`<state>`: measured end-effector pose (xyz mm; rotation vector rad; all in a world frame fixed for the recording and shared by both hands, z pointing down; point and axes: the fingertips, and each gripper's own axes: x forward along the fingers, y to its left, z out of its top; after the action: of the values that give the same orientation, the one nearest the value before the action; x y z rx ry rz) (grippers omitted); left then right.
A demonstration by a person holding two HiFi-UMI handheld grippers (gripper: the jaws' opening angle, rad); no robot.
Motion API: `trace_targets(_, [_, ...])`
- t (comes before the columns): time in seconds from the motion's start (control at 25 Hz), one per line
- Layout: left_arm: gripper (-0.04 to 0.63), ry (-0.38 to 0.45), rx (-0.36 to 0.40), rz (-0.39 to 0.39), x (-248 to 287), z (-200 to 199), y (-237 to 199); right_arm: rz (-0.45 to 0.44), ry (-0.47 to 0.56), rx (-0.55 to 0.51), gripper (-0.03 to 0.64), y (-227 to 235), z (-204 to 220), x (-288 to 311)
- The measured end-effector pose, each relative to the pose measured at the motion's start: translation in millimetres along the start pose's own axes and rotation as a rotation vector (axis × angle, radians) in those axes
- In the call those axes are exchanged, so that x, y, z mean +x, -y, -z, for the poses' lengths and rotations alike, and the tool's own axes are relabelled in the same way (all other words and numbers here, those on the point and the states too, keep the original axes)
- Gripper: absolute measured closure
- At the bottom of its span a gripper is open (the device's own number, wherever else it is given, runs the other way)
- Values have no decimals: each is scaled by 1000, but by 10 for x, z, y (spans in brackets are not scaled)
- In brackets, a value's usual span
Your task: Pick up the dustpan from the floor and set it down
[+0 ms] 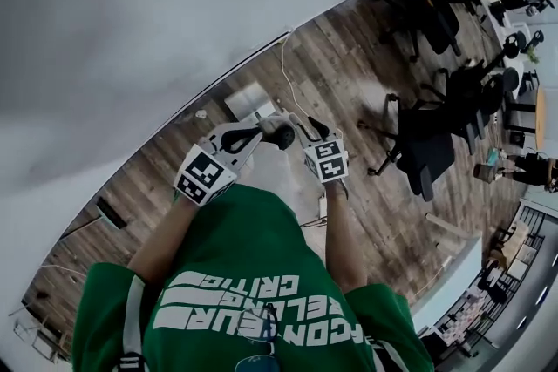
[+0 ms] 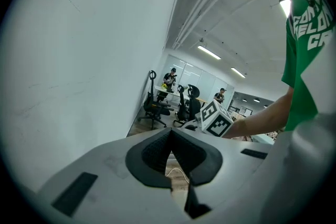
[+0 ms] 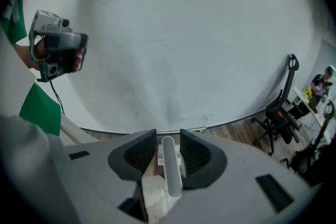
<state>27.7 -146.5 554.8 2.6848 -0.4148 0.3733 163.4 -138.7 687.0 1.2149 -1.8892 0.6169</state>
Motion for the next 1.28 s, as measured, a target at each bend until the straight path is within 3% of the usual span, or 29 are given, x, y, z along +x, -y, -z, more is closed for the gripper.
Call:
trace_targets(0.56, [600, 8, -45, -61, -79, 39, -173, -150, -404, -113, 411, -127, 533, 1089])
trace_targets(0.8, [600, -18, -67, -96, -140, 107, -303, -164, -518, -99, 411, -214, 777, 1346])
trace_targets(1.04, [600, -14, -83, -116, -205, 122, -399, -117, -632, -203, 414, -94, 879, 1417])
trace_targets(1.28, [600, -12, -88, -126, -179, 152, -439, -110, -630, -216, 442, -100, 918, 1505])
